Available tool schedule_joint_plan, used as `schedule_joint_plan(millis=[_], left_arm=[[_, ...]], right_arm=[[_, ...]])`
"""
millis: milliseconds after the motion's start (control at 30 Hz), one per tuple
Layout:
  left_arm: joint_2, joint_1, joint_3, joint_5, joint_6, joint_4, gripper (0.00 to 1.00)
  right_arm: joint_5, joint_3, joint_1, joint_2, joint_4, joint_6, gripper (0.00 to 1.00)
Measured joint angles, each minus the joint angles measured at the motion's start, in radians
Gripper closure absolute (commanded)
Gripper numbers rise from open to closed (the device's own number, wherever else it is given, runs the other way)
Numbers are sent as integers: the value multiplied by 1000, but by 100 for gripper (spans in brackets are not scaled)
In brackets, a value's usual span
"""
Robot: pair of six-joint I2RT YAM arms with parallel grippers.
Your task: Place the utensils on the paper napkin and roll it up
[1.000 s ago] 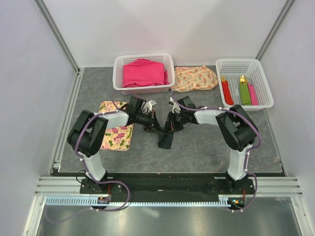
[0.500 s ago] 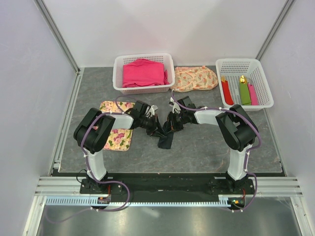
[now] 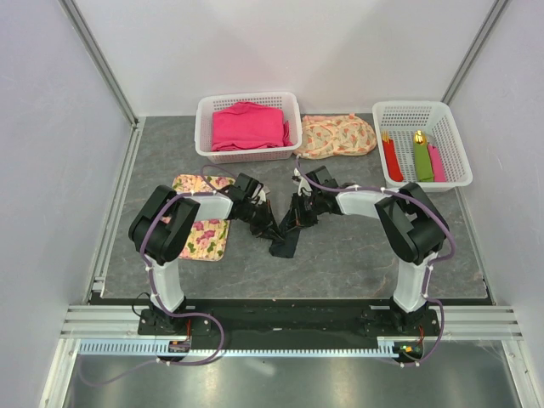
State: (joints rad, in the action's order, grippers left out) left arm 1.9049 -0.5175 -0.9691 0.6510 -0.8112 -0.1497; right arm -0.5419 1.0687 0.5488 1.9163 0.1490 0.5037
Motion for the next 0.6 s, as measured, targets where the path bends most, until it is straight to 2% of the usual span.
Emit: schedule_joint_plan(millis=[200, 333, 467, 600], left_arm=[[0, 0, -14, -17, 7, -32, 98], [0, 0, -18, -20, 9, -39, 98], [0, 0, -18, -20, 9, -39, 98], [0, 0, -18, -20, 9, -40, 98]], right_arm=[[-4, 0, -28, -51, 56, -3, 92], [-47, -11, -103, -86, 13, 37, 94], [-95, -125, -187, -133, -167, 165, 97], [-130, -237, -202, -134, -342, 307, 100]])
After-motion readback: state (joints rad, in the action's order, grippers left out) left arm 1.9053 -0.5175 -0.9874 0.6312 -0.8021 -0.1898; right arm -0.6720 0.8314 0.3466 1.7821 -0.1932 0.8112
